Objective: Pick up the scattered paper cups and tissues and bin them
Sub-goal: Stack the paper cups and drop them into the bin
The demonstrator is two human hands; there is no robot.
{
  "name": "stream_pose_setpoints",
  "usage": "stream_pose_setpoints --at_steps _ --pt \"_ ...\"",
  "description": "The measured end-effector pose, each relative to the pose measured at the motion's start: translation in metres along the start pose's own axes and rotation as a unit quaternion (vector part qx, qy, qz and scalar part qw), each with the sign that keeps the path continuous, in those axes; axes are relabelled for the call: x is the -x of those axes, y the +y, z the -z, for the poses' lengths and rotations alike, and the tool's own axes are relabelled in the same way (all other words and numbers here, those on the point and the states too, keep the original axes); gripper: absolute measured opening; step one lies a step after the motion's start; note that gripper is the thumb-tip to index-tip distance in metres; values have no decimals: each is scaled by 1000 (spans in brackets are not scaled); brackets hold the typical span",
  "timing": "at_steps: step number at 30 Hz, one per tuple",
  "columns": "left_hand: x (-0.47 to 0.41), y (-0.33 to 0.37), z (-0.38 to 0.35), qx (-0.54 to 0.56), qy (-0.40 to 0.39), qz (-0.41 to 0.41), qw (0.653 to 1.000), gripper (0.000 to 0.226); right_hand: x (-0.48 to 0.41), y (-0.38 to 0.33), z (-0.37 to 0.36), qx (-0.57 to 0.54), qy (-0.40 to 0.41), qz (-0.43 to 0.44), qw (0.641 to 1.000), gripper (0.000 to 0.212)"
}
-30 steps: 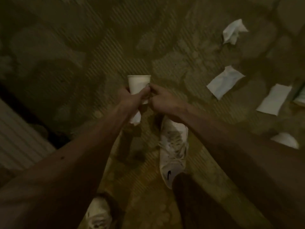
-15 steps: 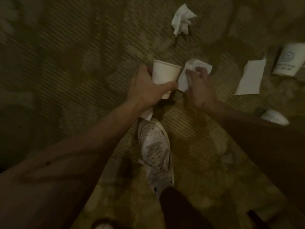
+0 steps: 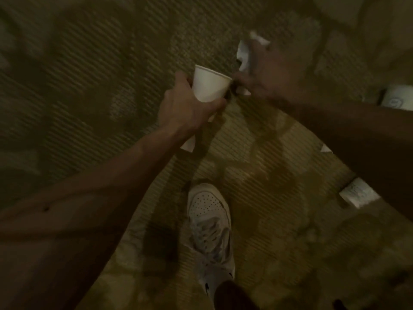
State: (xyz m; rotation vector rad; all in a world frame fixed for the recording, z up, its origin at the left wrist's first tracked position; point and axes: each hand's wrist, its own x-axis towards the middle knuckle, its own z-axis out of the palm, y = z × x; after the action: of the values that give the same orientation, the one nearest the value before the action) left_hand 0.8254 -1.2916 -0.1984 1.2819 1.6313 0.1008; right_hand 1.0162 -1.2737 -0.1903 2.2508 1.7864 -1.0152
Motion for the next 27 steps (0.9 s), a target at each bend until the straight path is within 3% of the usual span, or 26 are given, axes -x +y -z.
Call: stream_pose_setpoints --at_steps 4,9,14,16,20,25,27 --pt "5 -8 7 -2 -11 -28 1000 82 7 -6 -17 -10 -2 2 1000 28" --pt "52 -15 26 -36 8 -52 998 84 83 -43 -29 -157 -60 -60 984 24" --pt "150 25 81 -27 3 -66 997 77 180 -101 34 -375 -28 -195 906 13" --pt "195 56 120 -30 2 -82 996 75 226 -131 81 -436 -8 -211 875 13" --pt "299 143 226 14 20 -129 991 75 326 -213 200 -508 37 -168 844 27" --pt "466 261 403 93 96 -195 972 69 470 -353 385 -507 88 -16 857 19" --pt "542 298 479 137 138 -236 952 73 529 -417 455 -482 104 67 867 26"
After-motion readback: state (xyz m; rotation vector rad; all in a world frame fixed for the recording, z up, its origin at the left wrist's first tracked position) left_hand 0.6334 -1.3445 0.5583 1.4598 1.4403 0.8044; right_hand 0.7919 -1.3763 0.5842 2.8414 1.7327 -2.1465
